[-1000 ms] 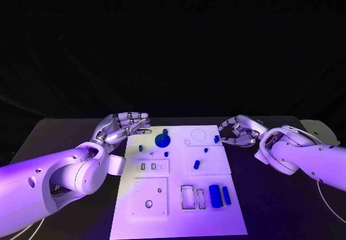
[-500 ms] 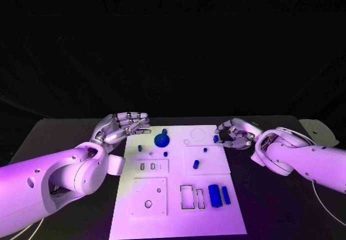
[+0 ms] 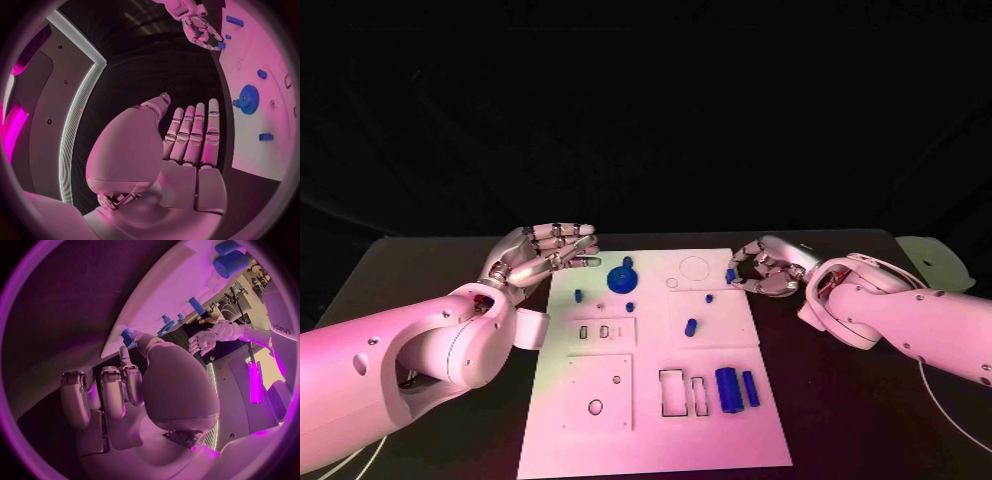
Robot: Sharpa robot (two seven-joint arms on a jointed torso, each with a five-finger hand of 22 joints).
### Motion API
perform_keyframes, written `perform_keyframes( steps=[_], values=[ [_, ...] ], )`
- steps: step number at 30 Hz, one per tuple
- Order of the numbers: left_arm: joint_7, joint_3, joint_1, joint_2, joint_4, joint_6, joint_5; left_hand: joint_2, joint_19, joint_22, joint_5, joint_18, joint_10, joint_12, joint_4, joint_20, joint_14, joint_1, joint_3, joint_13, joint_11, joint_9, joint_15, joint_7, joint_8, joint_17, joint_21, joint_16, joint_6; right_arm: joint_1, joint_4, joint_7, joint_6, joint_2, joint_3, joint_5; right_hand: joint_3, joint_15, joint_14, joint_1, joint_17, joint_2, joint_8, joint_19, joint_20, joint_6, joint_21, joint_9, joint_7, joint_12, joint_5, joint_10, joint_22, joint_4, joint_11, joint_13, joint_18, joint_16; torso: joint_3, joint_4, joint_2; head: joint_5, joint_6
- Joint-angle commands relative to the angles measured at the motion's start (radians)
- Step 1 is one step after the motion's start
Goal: Assemble the parts on the task board
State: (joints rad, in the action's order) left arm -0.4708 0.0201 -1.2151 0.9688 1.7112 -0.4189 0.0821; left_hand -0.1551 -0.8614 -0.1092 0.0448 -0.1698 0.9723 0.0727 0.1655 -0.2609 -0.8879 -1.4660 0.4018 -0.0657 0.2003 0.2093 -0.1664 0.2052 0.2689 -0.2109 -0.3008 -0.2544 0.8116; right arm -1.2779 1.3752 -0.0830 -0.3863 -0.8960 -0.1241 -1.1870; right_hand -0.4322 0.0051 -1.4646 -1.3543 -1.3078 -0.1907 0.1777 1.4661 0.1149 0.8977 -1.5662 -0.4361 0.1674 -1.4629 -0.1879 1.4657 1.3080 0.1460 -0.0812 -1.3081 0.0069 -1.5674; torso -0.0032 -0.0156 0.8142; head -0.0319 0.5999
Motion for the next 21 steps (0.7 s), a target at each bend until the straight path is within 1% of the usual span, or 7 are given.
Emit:
perform_keyframes(
  steps=[1,13,19,21],
  values=[
    [-0.01,-0.001,-0.001,-0.002,0.002,0.015,-0.001,-0.002,-0.003,0.001,0.005,-0.013,0.005,-0.003,0.001,-0.004,0.005,0.008,0.004,0.0,0.003,-0.001,0.003,0.05,-0.007,-0.001,0.002,0.005,0.0,0.002,-0.002,0.011,0.012,0.004,0.0,-0.007,-0.007,-0.001,-0.106,0.0,-0.263,0.008,0.006,0.105,-0.003,0.01,-0.005,-0.002,-0.002,-0.004,0.006,0.028,0.263,-0.001,0.0,-0.181,-0.007,-0.003,0.0006,0.0003,0.001,0.002,0.001],
    [-0.009,-0.001,-0.001,-0.002,0.002,0.016,-0.001,-0.002,-0.003,0.001,0.005,-0.013,0.005,-0.003,0.001,-0.004,0.005,0.008,0.004,0.0,0.003,-0.001,0.003,0.05,-0.007,-0.001,0.002,0.005,0.0,0.007,-0.008,0.014,0.018,0.015,-0.001,-0.01,-0.007,-0.002,-0.106,0.002,-0.263,0.006,0.006,0.105,-0.003,0.011,-0.005,-0.002,-0.002,-0.004,0.011,0.028,0.263,-0.002,0.0,-0.181,-0.007,-0.003,0.0006,0.0,0.001,0.002,0.003],
    [-0.008,-0.001,-0.001,-0.001,0.002,0.017,-0.001,-0.002,-0.003,0.001,0.005,-0.013,0.004,-0.004,0.0,-0.004,0.005,0.008,0.005,0.0,0.003,-0.001,0.002,0.05,-0.007,-0.002,0.002,0.005,-0.001,0.008,-0.012,0.015,0.016,0.019,-0.001,-0.01,-0.007,-0.002,-0.106,0.002,-0.263,0.006,0.005,0.105,-0.004,0.011,-0.005,-0.002,-0.002,-0.005,0.011,0.029,0.263,-0.002,0.0,-0.181,-0.007,-0.003,0.0,0.0001,0.001,0.001,0.003],
    [-0.008,-0.001,-0.001,-0.001,0.003,0.017,-0.001,-0.002,-0.003,0.001,0.005,-0.013,0.004,-0.004,0.0,-0.004,0.005,0.008,0.005,0.0,0.003,-0.001,0.002,0.05,-0.007,-0.002,0.002,0.005,-0.001,0.008,-0.013,0.017,0.013,0.02,-0.001,-0.011,-0.008,-0.002,-0.106,0.005,-0.263,0.01,0.006,0.105,-0.004,0.014,-0.005,-0.002,-0.002,-0.008,0.014,0.031,0.263,0.0,0.0,-0.184,-0.007,-0.003,0.0004,0.0001,0.001,0.002,0.003]
  ],
)
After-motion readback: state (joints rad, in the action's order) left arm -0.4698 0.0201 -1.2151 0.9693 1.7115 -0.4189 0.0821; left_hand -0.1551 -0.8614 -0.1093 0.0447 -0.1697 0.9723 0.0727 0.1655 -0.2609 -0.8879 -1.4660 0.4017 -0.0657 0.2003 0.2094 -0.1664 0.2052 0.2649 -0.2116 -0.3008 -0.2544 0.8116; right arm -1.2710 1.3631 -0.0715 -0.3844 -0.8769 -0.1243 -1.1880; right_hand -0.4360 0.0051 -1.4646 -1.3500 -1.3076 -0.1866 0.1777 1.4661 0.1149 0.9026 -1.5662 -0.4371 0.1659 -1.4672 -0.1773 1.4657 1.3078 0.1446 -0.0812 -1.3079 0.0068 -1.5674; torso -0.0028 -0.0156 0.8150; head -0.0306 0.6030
